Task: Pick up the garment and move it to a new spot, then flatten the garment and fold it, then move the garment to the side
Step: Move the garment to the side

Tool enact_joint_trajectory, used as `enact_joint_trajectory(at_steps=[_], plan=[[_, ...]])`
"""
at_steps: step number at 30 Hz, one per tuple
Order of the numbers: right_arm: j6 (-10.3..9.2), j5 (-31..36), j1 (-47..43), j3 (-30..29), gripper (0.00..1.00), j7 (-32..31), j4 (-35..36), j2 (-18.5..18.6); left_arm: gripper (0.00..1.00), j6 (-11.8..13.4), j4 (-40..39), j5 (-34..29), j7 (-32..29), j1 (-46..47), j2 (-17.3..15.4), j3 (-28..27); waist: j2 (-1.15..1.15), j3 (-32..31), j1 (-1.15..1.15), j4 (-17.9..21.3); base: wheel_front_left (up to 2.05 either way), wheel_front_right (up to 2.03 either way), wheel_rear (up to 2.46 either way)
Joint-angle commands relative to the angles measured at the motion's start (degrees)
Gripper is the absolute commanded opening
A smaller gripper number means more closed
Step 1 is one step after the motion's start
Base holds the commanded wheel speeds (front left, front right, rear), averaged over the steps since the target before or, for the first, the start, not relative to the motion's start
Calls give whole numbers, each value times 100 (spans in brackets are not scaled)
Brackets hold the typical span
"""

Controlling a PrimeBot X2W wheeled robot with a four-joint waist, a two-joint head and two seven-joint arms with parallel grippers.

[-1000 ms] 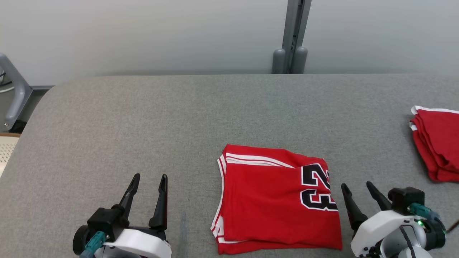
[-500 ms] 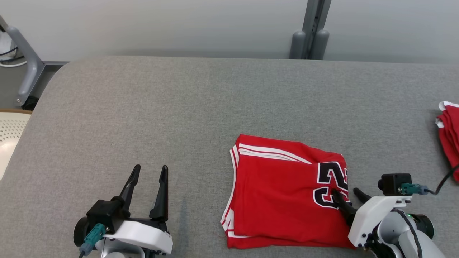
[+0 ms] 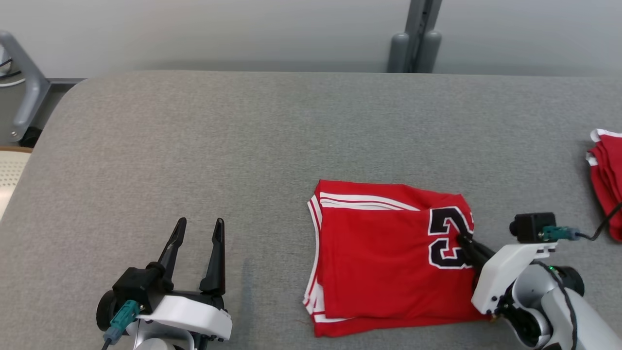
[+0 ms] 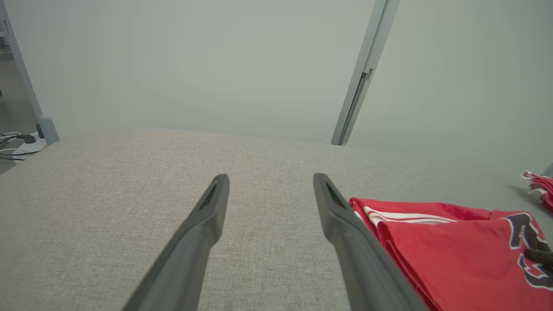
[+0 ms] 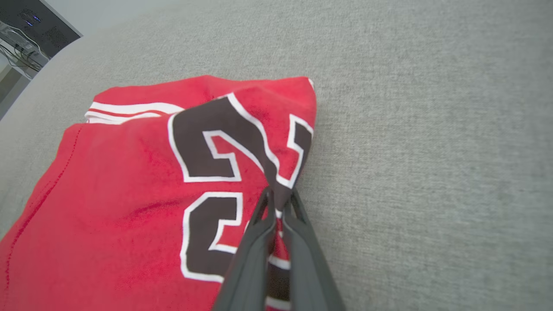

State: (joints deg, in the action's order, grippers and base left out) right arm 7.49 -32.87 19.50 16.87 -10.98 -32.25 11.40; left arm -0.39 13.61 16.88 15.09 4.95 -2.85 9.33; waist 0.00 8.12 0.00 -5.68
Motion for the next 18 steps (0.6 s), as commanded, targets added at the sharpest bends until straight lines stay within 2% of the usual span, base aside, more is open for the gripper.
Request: enact_joint_trajectory(at_steps=[1, 6, 12, 18], plan=[[1, -45, 89, -33, 0, 70, 18, 126, 100, 7, -21, -25, 7, 58, -14, -13, 0, 3, 0, 96, 0, 0, 0], [1, -35, 245, -87, 0, 132, 107, 392, 100, -8, -50, -52, 7, 68, -16, 0, 0, 39, 0, 433, 0, 0, 0], [1, 36, 327, -264, 0, 150, 228, 666, 100, -24, -86, -150, 7, 115, -15, -64, 0, 135, 0, 1038, 0, 0, 0], [1, 72, 400, -358, 0, 154, 372, 681, 100, -90, -72, -262, 7, 181, -18, -110, 0, 286, 0, 1733, 0, 0, 0]])
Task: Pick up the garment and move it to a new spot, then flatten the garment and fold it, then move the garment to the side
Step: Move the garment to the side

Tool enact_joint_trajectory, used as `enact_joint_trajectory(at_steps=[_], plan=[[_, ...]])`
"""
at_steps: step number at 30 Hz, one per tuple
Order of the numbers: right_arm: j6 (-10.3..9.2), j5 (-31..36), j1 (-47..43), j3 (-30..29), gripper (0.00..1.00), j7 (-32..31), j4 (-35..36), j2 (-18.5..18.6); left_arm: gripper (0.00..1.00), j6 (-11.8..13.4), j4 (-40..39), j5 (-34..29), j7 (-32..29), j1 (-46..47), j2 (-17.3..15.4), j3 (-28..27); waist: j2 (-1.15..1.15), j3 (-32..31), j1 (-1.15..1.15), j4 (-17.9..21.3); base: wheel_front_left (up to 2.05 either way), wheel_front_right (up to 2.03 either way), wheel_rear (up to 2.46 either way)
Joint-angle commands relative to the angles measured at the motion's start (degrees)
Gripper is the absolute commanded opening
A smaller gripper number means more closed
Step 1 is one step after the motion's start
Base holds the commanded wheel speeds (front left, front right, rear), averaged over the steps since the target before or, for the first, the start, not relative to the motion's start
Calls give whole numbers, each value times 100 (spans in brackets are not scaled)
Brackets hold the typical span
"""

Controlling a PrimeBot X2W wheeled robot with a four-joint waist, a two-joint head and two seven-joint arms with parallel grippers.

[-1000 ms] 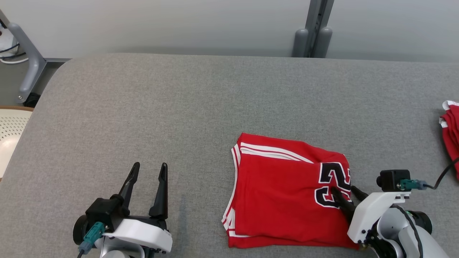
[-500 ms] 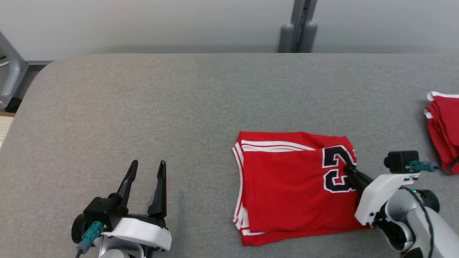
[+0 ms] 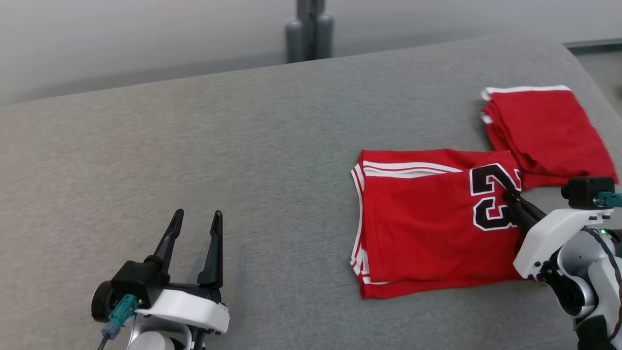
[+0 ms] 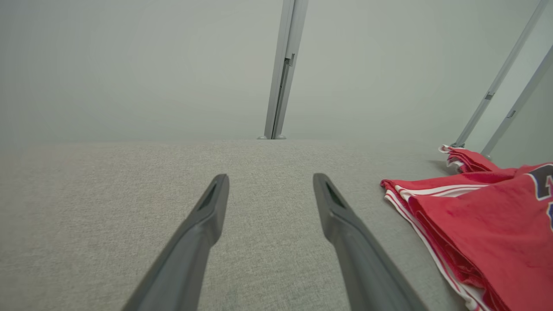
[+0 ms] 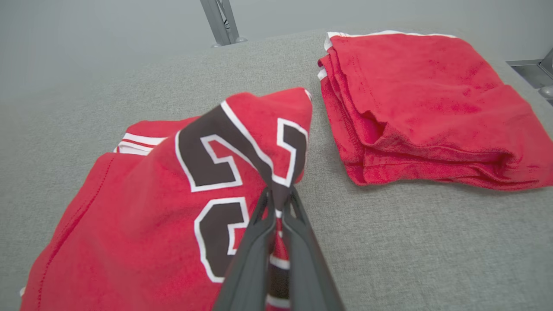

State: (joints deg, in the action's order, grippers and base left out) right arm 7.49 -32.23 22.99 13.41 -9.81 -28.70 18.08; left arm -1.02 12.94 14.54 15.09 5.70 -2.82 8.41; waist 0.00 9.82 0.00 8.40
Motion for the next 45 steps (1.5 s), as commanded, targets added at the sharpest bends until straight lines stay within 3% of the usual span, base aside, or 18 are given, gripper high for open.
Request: enact_joint_trajectory(at_steps=[1, 7, 14, 30, 45], plan=[[1, 8, 52, -12, 0, 36, 17, 13, 100, -27, -5, -28, 7, 106, -21, -18, 0, 116, 0, 325, 0, 0, 0], [1, 56, 178, 5, 0, 59, 119, -82, 100, -102, 59, -171, 7, 241, -22, -20, 0, 259, 0, 801, 0, 0, 0], [1, 107, 341, 42, 0, 119, 87, -99, 100, -160, 148, -256, 7, 337, -23, 7, 0, 310, 0, 902, 0, 0, 0], [1, 216, 1585, -37, 0, -340, -315, 82, 100, -40, 236, 64, 7, 187, -21, 244, 0, -49, 0, 166, 0, 0, 0], [1, 670, 2474, -466, 0, -441, -1263, 796, 100, 16, 165, 43, 7, 221, -21, 323, 0, 154, 0, -294, 0, 0, 0]])
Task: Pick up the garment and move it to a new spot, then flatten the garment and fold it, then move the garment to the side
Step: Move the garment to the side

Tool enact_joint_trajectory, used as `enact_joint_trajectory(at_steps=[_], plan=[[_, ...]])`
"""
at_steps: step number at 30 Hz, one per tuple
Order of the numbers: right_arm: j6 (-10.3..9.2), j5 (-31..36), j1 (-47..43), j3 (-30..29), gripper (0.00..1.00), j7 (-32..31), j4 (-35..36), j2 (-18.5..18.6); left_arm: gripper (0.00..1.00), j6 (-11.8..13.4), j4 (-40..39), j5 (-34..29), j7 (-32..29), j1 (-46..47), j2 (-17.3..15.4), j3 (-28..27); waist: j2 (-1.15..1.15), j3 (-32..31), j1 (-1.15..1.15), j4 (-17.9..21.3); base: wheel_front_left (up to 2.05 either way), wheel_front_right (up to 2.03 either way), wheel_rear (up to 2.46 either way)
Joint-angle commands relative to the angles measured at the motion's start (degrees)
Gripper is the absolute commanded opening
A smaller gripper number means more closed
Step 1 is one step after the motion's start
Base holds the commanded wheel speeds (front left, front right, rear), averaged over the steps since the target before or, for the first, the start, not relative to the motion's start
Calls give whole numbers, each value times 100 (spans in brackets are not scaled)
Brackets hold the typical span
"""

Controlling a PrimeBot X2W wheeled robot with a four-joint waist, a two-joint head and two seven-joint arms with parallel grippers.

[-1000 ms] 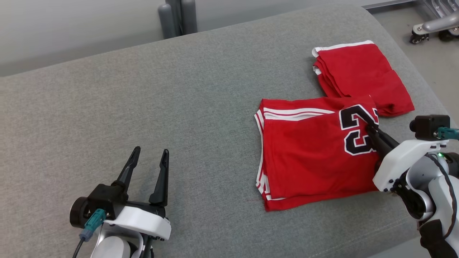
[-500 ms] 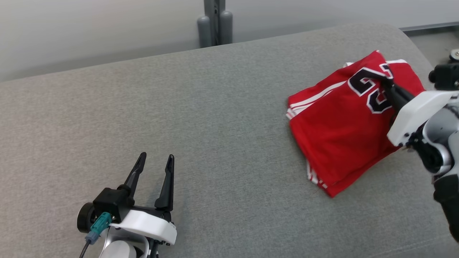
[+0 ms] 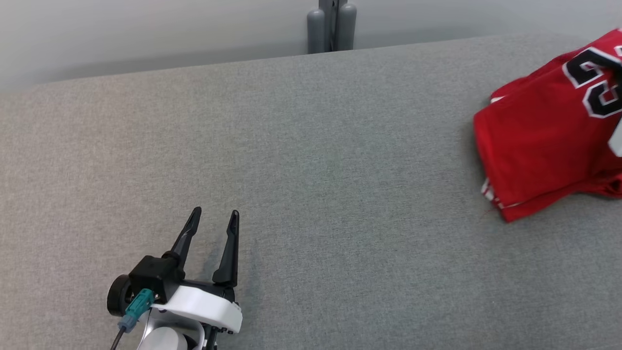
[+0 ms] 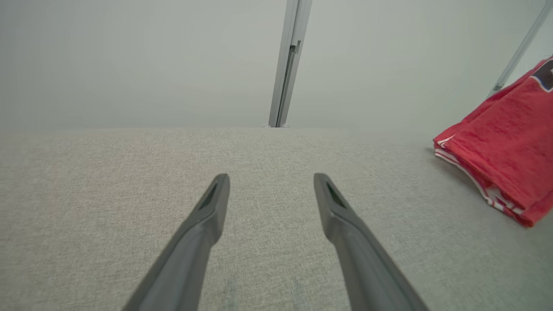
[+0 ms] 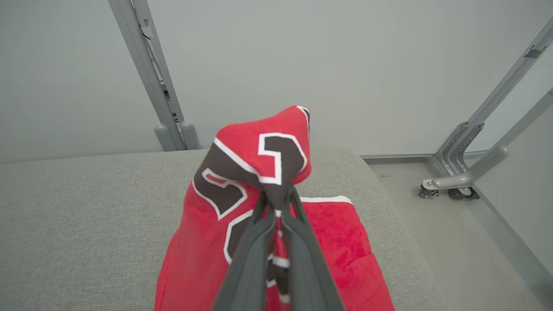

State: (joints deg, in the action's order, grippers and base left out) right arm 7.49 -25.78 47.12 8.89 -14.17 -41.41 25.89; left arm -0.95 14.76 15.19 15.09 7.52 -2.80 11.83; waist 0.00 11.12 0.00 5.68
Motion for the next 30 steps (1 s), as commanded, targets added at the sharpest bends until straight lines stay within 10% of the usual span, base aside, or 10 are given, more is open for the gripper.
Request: enact_joint_trajectory(at_steps=[1, 21, 24, 25, 30], plan=[[1, 46, 93, 0, 0, -3, -5, 110, 100, 5, -12, -41, 7, 44, -23, -24, 0, 52, 0, -39, 0, 0, 0], [0, 1016, 766, -171, 0, 701, -1351, 1171, 100, -159, -68, -459, 7, 502, -72, -118, 0, 1094, 0, -403, 0, 0, 0], [0, 1350, 849, -351, 48, 940, -1702, 1175, 100, -176, -62, -493, 7, 512, -72, -122, 0, 1148, 0, -433, 0, 0, 0], [0, 1447, 878, -419, 97, 1016, -1809, 1150, 100, -181, -60, -508, 7, 510, -73, -128, 0, 1160, 0, -441, 0, 0, 0], [0, 1875, 1012, -666, 100, 1334, -2202, 1054, 100, -191, -76, -531, 7, 535, -71, -146, 0, 1212, 0, -449, 0, 0, 0]])
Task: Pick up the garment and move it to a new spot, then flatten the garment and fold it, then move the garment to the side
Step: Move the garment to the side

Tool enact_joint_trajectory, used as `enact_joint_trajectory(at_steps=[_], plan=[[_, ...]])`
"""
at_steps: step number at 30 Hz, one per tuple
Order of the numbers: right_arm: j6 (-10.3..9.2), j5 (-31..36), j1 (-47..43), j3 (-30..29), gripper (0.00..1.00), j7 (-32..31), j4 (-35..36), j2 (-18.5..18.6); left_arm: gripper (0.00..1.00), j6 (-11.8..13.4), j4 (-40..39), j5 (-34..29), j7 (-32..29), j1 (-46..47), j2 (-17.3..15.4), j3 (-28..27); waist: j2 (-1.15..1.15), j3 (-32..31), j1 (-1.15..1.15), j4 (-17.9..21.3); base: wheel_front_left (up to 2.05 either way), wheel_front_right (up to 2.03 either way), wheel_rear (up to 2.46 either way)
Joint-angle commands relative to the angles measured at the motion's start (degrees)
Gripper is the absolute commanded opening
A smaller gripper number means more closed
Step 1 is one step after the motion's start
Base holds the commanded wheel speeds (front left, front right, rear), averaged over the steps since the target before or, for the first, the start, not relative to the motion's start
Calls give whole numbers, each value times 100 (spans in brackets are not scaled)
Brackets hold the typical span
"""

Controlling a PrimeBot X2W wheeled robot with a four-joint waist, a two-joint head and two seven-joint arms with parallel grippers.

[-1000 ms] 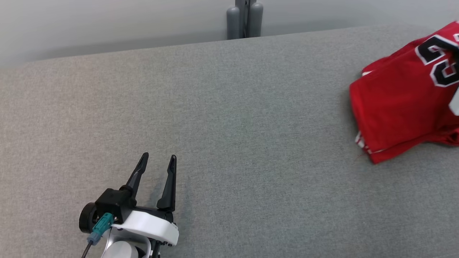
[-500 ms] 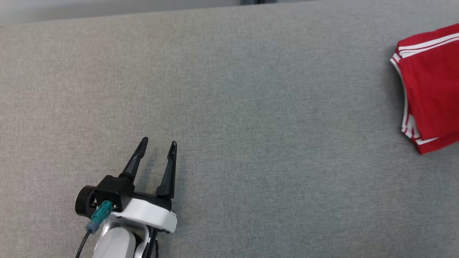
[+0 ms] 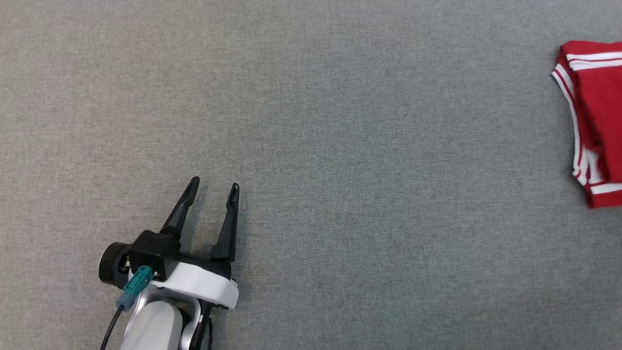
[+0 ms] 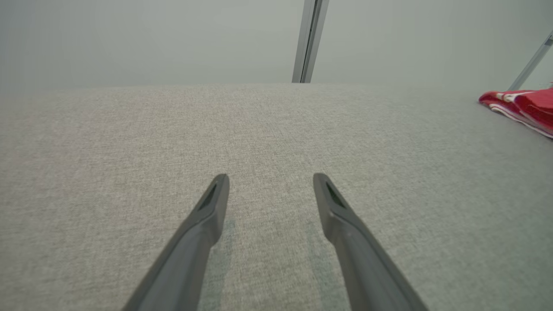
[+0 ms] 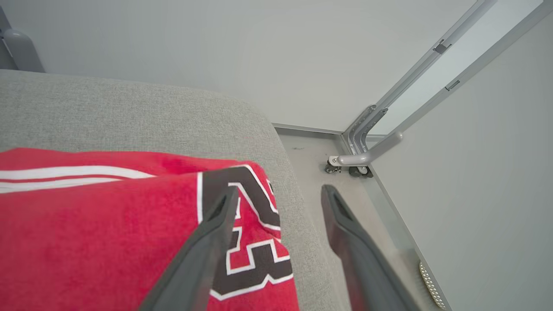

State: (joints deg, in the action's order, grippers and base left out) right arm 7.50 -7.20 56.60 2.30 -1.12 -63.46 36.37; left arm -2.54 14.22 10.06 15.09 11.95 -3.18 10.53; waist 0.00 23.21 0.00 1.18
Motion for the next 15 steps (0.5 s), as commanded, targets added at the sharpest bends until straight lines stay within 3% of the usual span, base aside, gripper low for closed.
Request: enact_joint_trajectory(at_steps=[1, 15], plan=[[-1, 96, 79, -31, 100, 87, -46, -23, 100, -33, -22, -27, 7, 100, -33, -19, 0, 9, 0, 5, 0, 0, 0], [-1, 456, 269, -37, 100, 766, -307, -530, 100, -39, 14, -35, 7, 176, -21, -68, 0, -126, 0, 88, 0, 0, 0]])
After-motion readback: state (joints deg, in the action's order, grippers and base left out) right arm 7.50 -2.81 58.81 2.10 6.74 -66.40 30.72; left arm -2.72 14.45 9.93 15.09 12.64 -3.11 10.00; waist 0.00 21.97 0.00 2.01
